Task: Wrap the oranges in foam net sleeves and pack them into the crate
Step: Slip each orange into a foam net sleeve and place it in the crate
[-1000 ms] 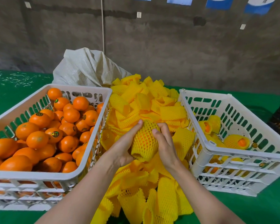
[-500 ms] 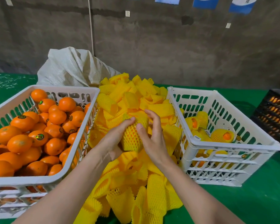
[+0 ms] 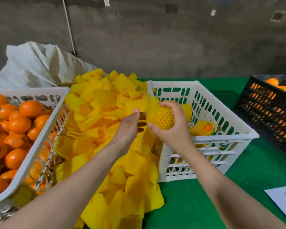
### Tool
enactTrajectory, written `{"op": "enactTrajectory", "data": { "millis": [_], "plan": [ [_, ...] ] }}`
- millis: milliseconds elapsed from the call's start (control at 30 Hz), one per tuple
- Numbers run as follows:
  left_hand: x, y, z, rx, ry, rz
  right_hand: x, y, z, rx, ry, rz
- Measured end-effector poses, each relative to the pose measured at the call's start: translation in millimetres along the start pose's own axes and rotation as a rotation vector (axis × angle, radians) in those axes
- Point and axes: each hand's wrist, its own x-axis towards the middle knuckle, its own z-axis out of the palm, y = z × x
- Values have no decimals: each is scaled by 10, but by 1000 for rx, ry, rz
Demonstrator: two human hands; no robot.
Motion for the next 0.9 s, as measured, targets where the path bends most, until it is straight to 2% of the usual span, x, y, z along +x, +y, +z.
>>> {"op": "enactTrajectory", "data": {
  "millis": [133, 233, 333, 433, 633, 700, 767, 900],
  "plan": [
    [262, -132, 360, 571, -77, 394, 464, 506, -429, -51, 135, 251],
    [405, -171, 554, 815, -196, 491, 906, 960, -599, -325, 46, 422],
    [477, -225, 599, 880, -186, 512, 1237, 1435, -648, -631, -241, 522],
    [488, -272, 597, 926, -159, 538, 1344, 1781, -598, -874, -505, 508],
    [502, -334, 620, 867, -117, 517, 1230, 2095, -475, -944, -615, 633],
    [486, -339, 605, 838, -110, 505, 1236, 2028, -473, -967, -555, 627],
    [451, -357, 584, 825, -115, 502, 1229, 1883, -446, -946, -439, 544],
    [349, -369, 494, 849, -197, 508, 1196, 1474, -263, -684, -243, 148]
  ]
}}
